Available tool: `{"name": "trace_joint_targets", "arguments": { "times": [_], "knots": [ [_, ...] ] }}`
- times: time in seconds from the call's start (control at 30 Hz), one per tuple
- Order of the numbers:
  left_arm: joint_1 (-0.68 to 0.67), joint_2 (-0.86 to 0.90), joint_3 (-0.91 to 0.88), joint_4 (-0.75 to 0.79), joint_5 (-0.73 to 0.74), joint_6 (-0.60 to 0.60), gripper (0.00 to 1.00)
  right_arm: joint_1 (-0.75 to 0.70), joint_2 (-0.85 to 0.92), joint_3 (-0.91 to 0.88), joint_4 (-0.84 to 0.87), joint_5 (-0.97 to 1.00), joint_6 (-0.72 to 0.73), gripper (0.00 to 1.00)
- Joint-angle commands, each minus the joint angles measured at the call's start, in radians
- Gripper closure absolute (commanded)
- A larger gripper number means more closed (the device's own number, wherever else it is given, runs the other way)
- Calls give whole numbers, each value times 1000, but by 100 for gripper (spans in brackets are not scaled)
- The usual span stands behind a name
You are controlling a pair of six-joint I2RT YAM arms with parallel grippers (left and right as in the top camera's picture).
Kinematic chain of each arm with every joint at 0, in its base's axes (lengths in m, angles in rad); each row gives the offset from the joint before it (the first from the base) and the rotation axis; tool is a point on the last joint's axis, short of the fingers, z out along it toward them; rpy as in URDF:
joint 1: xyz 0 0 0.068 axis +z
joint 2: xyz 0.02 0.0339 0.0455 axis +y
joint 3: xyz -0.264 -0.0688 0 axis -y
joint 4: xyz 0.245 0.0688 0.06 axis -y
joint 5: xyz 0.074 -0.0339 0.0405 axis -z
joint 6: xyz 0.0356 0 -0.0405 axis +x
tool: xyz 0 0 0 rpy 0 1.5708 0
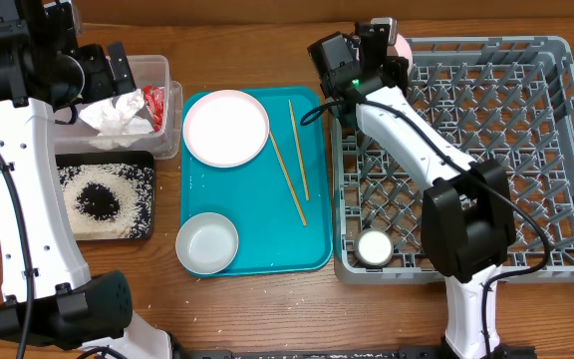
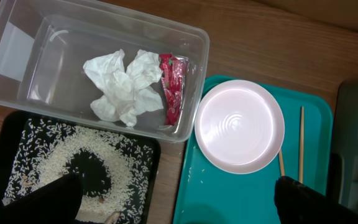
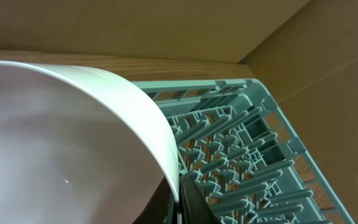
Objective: Sort waste into correct bins and load items into the dishwasher
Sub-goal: 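Release the pink bowl and move right gripper to the small white bowl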
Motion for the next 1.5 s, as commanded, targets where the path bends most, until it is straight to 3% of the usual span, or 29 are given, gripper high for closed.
{"name": "trace_joint_targets", "arguments": {
  "times": [0.0,0.57,0.63,0.73,1.0,1.13,1.37,1.47],
  "knots": [
    [3,7,16,0,-7,-14,0,-8,6,-3,-1,5,0,96],
    [3,7,16,0,-7,-14,0,92,6,-2,-77,5,-5,93],
    [3,7,16,0,-7,-14,0,114,6,-2,-90,5,-4,85],
    [3,7,16,0,-7,-14,0,146,6,-2,-114,8,-4,47],
    [3,7,16,0,-7,-14,0,190,-3,58,-191,-53,-3,22],
    [3,7,16,0,-7,-14,0,195,-32,162,-276,-266,0,17],
    [3,7,16,0,-7,-14,0,195,-74,298,-422,-1051,0,16],
    [3,7,16,0,-7,-14,0,200,-70,265,-426,-1334,0,22]
  ]
}}
